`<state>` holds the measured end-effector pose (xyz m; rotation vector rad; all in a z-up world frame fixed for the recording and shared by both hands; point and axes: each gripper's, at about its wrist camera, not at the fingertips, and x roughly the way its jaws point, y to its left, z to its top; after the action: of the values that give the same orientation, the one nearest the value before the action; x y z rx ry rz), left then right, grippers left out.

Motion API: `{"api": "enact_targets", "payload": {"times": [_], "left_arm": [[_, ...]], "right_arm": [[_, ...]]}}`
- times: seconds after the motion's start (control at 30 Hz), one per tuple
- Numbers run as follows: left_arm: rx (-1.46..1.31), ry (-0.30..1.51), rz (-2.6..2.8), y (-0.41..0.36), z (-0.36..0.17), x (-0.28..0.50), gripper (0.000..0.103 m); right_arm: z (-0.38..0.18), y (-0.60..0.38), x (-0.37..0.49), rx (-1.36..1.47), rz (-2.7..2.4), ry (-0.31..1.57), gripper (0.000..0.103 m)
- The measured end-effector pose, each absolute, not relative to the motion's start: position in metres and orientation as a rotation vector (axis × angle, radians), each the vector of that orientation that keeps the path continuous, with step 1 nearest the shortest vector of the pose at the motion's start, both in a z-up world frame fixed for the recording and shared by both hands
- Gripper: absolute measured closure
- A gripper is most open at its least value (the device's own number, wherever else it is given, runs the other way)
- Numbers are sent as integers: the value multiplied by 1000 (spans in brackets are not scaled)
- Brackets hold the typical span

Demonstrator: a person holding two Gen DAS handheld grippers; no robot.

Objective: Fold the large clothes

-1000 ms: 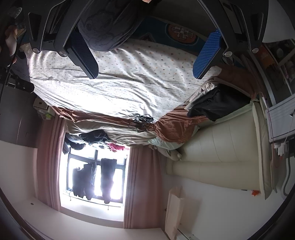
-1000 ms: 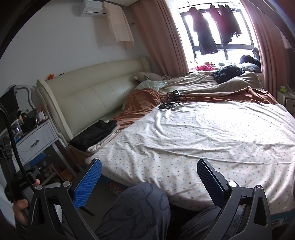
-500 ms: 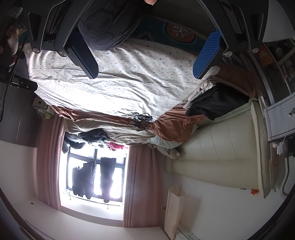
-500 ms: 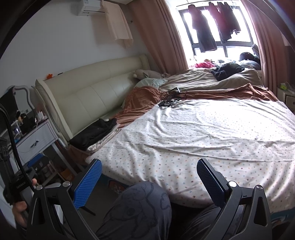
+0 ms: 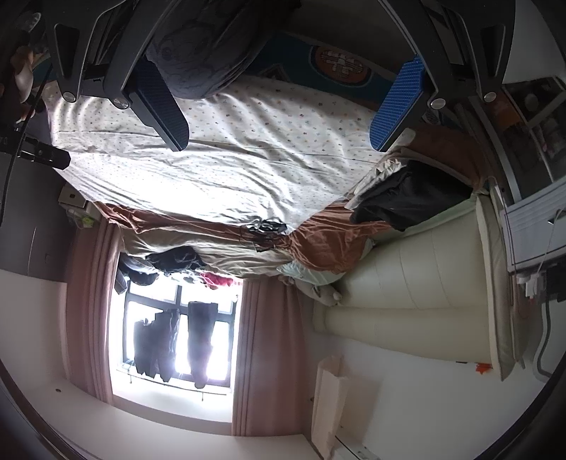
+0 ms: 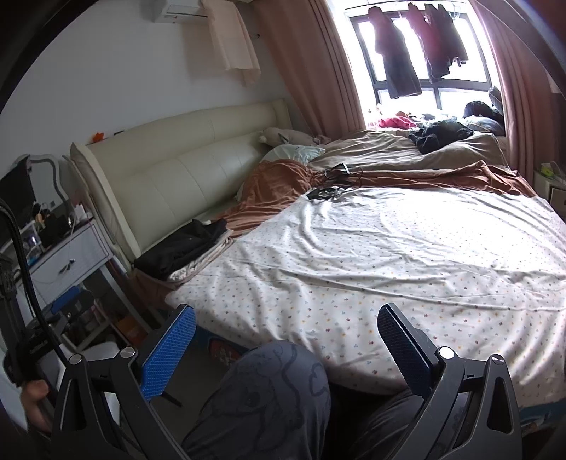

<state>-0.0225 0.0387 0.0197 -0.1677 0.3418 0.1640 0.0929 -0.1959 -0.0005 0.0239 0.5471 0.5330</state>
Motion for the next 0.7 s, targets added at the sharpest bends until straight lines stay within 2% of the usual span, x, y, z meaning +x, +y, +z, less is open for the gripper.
{"api": "enact_targets", "payload": {"times": [0.7], "left_arm": [[-153,332,155,42,19,-40,0]], "right_arm": [[3,-200,73,15,503,551,0]]}}
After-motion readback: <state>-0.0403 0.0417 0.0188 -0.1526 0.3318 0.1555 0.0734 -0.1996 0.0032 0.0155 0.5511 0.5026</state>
